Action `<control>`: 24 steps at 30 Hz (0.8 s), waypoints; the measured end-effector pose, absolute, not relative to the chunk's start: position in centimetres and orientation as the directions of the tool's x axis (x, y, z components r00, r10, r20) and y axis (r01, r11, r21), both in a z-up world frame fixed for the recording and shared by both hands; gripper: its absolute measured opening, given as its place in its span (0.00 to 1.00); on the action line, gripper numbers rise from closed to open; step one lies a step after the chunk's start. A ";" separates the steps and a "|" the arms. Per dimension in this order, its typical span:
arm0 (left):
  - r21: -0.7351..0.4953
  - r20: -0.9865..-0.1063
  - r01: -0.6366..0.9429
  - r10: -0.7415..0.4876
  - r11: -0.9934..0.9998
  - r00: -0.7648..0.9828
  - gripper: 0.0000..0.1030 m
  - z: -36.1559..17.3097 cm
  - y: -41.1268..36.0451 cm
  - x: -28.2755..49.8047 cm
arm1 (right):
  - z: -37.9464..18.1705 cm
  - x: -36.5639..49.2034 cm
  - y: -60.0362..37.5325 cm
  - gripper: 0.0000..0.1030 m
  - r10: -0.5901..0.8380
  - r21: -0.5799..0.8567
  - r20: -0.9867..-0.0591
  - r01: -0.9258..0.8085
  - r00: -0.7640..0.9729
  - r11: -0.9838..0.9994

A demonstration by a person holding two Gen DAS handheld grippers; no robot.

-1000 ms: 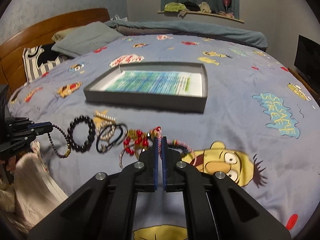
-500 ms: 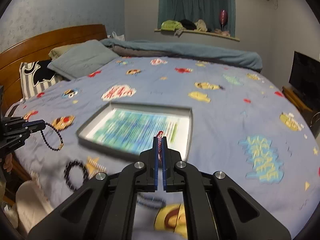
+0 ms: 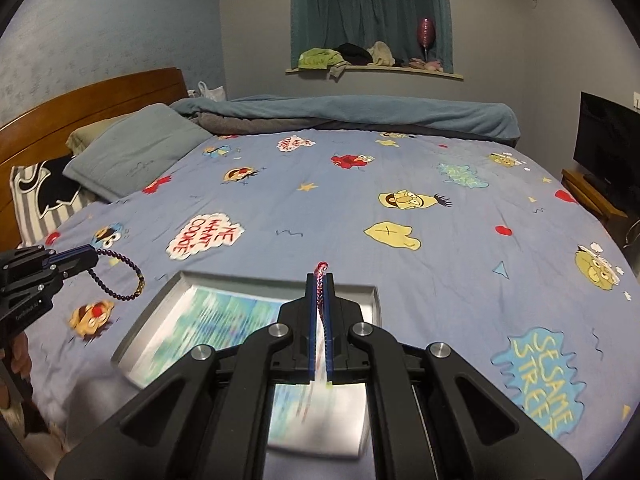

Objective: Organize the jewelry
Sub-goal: 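Carry both bracelets into the gray tray and open both tools to release them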

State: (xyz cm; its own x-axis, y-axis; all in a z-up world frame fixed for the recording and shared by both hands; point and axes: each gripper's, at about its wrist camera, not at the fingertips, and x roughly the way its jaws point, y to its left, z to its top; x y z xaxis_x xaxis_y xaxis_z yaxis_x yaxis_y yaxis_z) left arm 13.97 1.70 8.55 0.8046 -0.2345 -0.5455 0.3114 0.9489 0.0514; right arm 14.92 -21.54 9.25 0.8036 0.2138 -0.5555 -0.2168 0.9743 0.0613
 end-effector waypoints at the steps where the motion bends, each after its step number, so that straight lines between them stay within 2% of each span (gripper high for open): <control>1: 0.036 -0.548 0.314 -0.244 0.949 0.800 0.06 8.3 1.5 14.7 | 9.0 15.5 -21.4 0.03 0.207 0.057 -0.555 -0.211 0.806 0.976; 14: -0.115 -0.667 0.277 -0.281 0.954 0.690 0.06 0.8 1.3 22.5 | 3.0 20.8 -18.7 0.03 0.158 -0.001 -0.622 -0.202 0.767 0.979; 24: -0.050 -0.726 0.244 -0.203 0.968 0.657 0.06 -2.2 1.8 23.4 | 0.0 21.6 -17.9 0.03 0.126 -0.029 -0.691 -0.202 0.712 0.979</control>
